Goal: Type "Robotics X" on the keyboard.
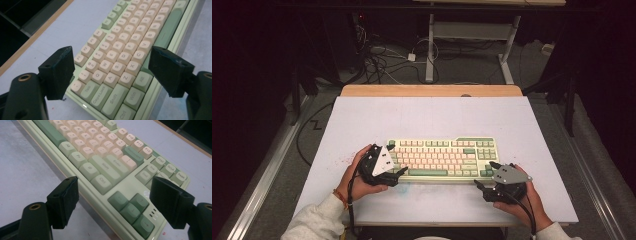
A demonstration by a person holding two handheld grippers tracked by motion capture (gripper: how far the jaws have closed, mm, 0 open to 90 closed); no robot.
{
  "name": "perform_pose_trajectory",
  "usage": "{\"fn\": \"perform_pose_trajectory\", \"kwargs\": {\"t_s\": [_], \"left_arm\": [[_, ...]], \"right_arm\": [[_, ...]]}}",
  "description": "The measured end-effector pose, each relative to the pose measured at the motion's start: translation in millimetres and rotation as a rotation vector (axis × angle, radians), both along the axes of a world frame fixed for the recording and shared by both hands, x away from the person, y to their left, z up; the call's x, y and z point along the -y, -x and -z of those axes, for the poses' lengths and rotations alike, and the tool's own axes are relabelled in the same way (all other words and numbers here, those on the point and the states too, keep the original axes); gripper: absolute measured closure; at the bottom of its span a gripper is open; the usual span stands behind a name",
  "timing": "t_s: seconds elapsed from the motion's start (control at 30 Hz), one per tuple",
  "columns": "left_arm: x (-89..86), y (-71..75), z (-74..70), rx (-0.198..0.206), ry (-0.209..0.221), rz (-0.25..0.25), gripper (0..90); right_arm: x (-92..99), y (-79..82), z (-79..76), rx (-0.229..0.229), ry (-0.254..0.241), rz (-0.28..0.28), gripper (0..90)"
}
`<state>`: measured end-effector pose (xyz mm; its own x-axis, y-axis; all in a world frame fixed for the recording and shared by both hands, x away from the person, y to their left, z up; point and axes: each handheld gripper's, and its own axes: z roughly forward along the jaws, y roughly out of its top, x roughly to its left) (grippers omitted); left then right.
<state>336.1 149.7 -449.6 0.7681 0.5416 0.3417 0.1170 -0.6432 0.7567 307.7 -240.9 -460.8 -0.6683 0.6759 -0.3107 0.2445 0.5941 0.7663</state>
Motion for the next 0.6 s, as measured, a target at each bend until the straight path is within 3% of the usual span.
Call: {"fn": "perform_pose_trajectory", "kwargs": {"t_s": [0.23,0.4,0.6], "left_arm": [[-16.0,8.4,8.0,-0.013,0.001,-0.031,20.1],[-27.6,14.4,16.5,-0.031,-0.016,-0.057,19.8],[-39.9,20.4,24.2,-0.062,-0.02,-0.084,19.5]], "right_arm": [[3.1,1.0,-4.0,0.004,-0.011,-0.004,31.4],[5.6,1.2,-6.8,-0.021,-0.026,-0.029,40.6],[6.1,-0.6,-12.2,-0.039,-0.03,-0.041,59.6]]}}
